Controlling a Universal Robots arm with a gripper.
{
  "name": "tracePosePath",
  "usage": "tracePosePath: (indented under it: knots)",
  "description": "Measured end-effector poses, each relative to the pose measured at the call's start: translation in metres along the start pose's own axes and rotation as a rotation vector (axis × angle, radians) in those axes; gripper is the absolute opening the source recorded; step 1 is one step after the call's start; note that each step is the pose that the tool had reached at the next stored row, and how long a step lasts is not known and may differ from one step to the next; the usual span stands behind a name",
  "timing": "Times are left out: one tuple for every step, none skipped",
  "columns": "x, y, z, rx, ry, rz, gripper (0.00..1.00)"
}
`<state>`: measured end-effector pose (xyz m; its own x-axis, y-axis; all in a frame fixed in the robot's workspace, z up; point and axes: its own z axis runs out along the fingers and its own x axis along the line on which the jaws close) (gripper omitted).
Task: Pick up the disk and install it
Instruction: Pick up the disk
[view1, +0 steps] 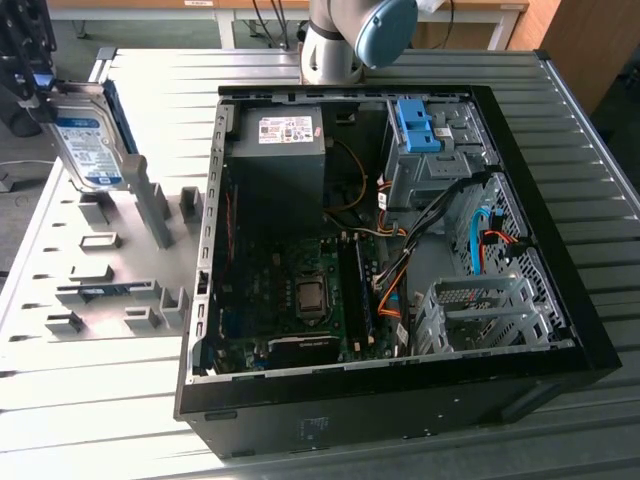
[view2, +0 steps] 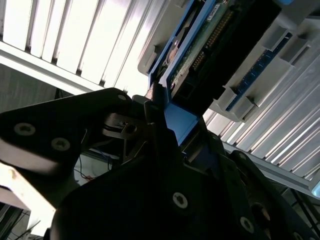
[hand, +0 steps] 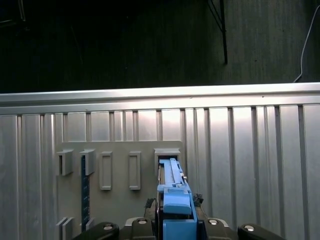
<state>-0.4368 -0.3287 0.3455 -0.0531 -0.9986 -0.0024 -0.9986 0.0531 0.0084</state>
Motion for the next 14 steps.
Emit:
tracePosePath:
  knots:
    - [0.0, 0.0, -0.0021, 0.0, 0.0, 0.0, 0.37]
    - [0.0, 0.0001, -0.004, 0.0, 0.0, 0.0, 0.37]
    - [0.0, 0.0001, -0.006, 0.0, 0.0, 0.0, 0.37]
    - [0.0, 0.0001, -0.0079, 0.0, 0.0, 0.0, 0.37]
    - [0.0, 0.0001, -0.0098, 0.0, 0.0, 0.0, 0.37]
    - [0.0, 0.0001, -0.0115, -0.0001, 0.0, 0.0, 0.37]
    - [0.0, 0.0001, -0.0119, 0.0001, 0.0, 0.0, 0.37]
    - [0.0, 0.0001, -0.0119, 0.0002, 0.0, 0.0, 0.37]
    - [0.0, 0.0001, -0.0119, 0.0003, -0.0001, 0.0, 0.37]
    - [0.0, 0.0001, -0.0126, 0.0, 0.0, 0.0, 0.37]
    - [0.0, 0.0001, -0.0133, 0.0, 0.0, 0.0, 0.37]
    - [0.0, 0.0001, -0.0134, 0.0, 0.0, 0.0, 0.37]
    - [0.0, 0.0001, -0.0136, -0.0001, 0.0, 0.0, 0.37]
    - [0.0, 0.0001, -0.0139, -0.0002, 0.0001, 0.0, 0.37]
